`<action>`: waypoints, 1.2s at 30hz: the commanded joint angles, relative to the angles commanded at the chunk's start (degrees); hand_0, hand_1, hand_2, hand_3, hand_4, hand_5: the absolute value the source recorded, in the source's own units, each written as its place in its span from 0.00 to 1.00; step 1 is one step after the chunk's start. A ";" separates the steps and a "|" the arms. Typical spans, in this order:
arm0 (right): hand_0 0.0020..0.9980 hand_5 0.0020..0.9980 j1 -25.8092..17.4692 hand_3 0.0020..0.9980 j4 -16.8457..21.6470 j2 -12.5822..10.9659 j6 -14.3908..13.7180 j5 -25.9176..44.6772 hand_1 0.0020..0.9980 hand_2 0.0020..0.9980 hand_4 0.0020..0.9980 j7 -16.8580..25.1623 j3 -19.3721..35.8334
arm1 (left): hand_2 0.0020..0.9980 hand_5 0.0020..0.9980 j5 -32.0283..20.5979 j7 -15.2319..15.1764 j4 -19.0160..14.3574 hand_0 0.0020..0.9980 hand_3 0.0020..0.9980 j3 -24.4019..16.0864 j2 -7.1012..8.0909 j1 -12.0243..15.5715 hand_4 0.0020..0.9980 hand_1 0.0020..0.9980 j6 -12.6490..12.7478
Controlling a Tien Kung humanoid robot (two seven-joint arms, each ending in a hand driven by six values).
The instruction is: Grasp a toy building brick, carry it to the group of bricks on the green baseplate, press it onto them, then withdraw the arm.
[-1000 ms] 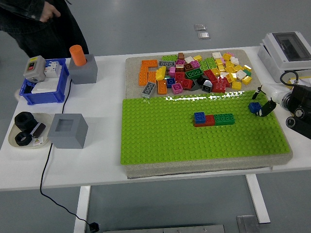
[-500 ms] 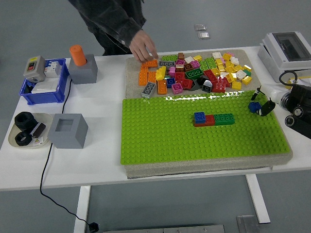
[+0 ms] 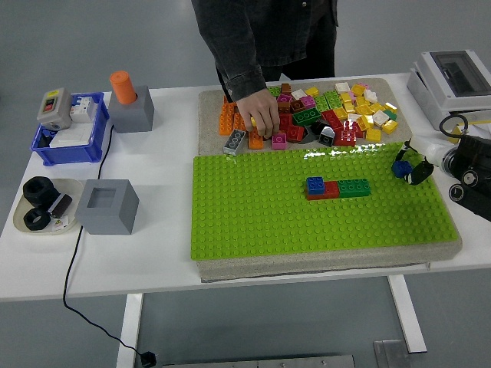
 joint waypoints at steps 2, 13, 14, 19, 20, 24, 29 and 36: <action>1.00 0.00 -0.05 0.66 0.06 -0.03 -0.13 0.14 1.00 1.00 0.60 -0.01 -0.05 | 0.88 0.50 -0.01 -0.04 0.00 0.86 0.64 -0.06 0.01 0.02 0.92 0.90 0.09; 1.00 0.00 -0.39 0.56 0.02 -0.12 -0.51 0.37 1.00 1.00 0.62 -0.12 -0.06 | 0.87 0.50 -0.04 -0.27 0.01 0.86 0.64 -0.11 -0.05 0.11 0.92 0.90 0.37; 1.00 0.00 -0.41 0.56 0.03 -0.12 -0.54 0.37 1.00 1.00 0.62 -0.11 -0.07 | 0.87 0.50 -0.05 -0.29 0.01 0.86 0.64 -0.10 -0.06 0.12 0.92 0.90 0.38; 1.00 0.00 -0.48 0.56 0.07 -0.22 -0.83 0.35 1.00 1.00 0.60 -0.17 -0.13 | 0.87 0.50 -0.18 -0.42 0.02 0.86 0.64 -0.01 -0.10 0.19 0.92 0.90 0.45; 1.00 0.00 -0.49 0.56 0.09 -0.25 -0.93 0.37 1.00 1.00 0.60 -0.16 -0.16 | 0.87 0.50 -0.18 -0.43 0.02 0.86 0.64 -0.01 -0.11 0.21 0.92 0.90 0.46; 1.00 0.00 -0.71 0.56 0.31 -0.44 -2.14 0.89 1.00 1.00 0.59 0.03 -0.81 | 0.87 0.49 -0.20 -0.51 0.03 0.86 0.64 -0.02 -0.12 0.30 0.92 0.90 0.53; 1.00 0.00 -0.95 0.56 0.45 -0.60 -3.21 1.29 1.00 0.98 0.57 0.21 -1.37 | 0.87 0.49 -0.26 -0.62 0.04 0.86 0.64 0.04 -0.14 0.37 0.92 0.90 0.57; 1.00 0.00 -1.19 0.57 1.02 -1.16 -5.20 1.89 1.00 0.97 0.56 0.52 -2.54 | 0.87 0.49 -0.38 -0.70 0.04 0.86 0.64 0.12 -0.21 0.56 0.92 0.90 0.59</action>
